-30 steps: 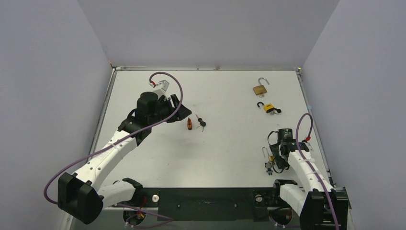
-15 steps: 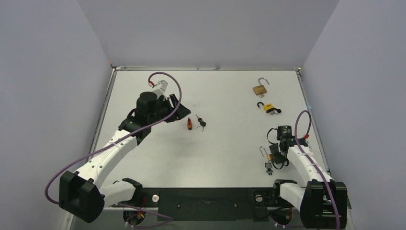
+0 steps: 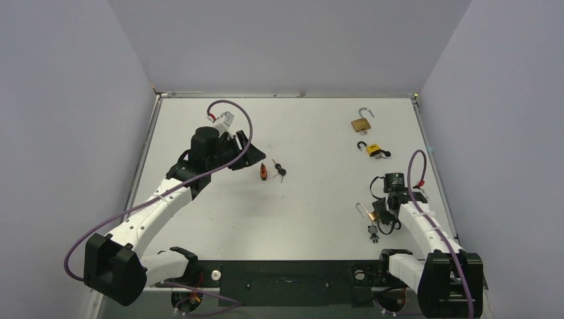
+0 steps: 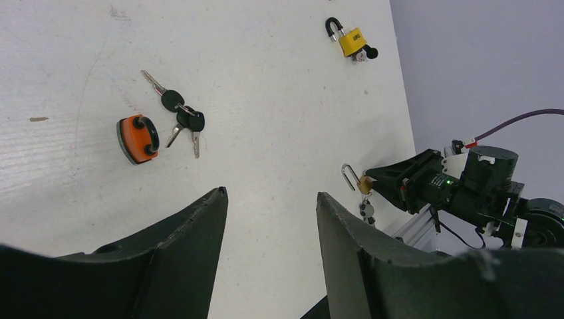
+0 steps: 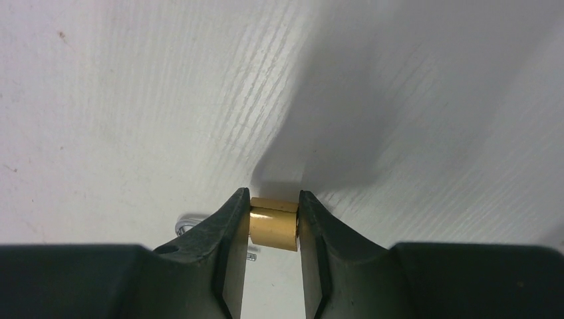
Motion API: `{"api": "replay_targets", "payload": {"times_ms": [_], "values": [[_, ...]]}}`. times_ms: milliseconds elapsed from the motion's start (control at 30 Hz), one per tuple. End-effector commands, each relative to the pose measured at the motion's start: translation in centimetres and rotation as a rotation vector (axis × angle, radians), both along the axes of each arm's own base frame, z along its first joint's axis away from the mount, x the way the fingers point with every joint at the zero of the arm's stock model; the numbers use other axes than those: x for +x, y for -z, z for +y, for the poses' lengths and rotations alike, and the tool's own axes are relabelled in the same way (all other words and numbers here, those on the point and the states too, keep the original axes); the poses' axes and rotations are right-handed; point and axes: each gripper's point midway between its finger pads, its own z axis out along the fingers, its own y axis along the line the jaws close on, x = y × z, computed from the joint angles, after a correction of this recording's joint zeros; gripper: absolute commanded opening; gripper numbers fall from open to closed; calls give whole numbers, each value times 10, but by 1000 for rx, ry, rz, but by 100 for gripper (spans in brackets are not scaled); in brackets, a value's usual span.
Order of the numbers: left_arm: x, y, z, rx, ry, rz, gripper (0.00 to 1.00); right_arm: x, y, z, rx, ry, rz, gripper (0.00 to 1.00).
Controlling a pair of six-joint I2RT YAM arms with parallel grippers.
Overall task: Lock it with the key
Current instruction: Pick up the lock from the center of the board.
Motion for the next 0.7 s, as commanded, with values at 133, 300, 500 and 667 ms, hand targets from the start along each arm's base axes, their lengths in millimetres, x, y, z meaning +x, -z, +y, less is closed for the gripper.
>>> {"api": "replay_targets", "payload": {"times_ms": [133,300,500,667], "values": [[-1,-12,-15,-54,45,-22,49,26,-37,12,-97,-193,-108,13],[-5,-10,-19,-57,47,-13,49,28,-36,20,-120,-236,-90,14],[-11,-7,-33,-76,112,-16,49,43,-48,40,-101,-333,-144,13],[-27,-16,-69,-105,309,-126,49,61,-78,67,-84,-449,-238,11]]}}
